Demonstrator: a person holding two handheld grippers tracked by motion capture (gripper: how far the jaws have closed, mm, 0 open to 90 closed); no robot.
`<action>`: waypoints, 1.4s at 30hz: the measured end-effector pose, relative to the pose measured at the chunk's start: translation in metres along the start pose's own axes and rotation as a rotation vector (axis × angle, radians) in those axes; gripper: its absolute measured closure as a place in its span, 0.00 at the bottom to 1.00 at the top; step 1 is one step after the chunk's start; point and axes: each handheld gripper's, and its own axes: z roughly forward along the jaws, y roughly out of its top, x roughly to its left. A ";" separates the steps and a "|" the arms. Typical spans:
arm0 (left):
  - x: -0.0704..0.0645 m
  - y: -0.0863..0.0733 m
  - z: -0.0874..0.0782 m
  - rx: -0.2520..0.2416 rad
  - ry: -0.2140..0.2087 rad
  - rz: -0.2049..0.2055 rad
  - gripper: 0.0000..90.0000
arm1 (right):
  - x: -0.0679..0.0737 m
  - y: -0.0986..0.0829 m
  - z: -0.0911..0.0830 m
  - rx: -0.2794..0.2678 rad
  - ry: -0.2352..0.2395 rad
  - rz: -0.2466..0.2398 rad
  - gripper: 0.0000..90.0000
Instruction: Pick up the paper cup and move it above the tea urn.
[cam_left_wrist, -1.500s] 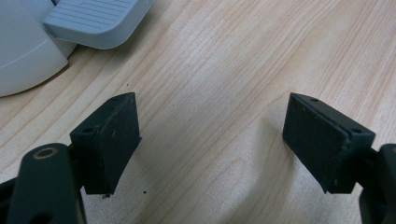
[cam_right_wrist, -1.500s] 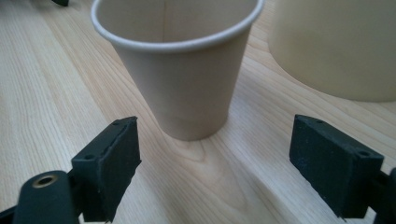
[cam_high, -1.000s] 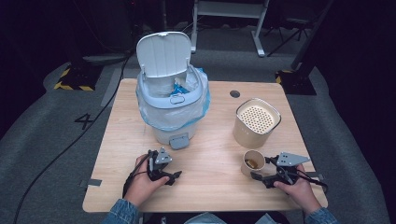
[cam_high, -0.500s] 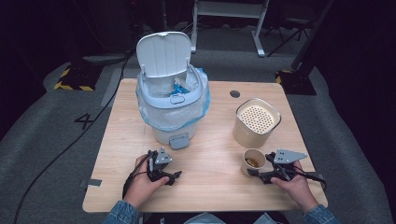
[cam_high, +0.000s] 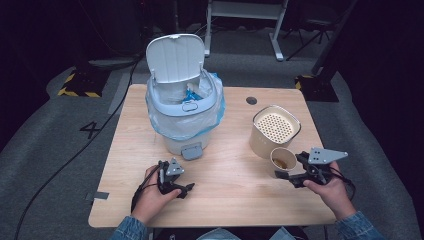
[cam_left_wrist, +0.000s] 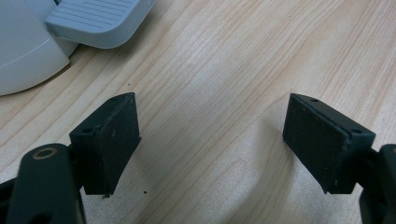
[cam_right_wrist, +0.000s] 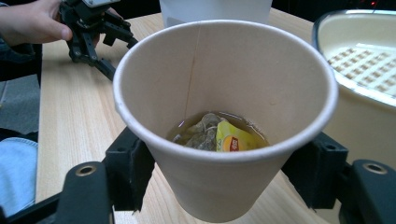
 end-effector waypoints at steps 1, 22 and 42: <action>0.000 0.000 0.000 0.000 -0.001 -0.001 0.21 | 0.000 0.000 0.000 0.000 0.000 0.000 0.35; 0.002 0.000 0.000 0.000 -0.010 0.008 0.21 | -0.037 0.072 -0.022 -0.015 0.007 -0.076 0.36; 0.002 0.000 0.000 0.001 -0.006 0.009 0.21 | -0.090 0.112 -0.018 -0.028 -0.059 -0.079 0.36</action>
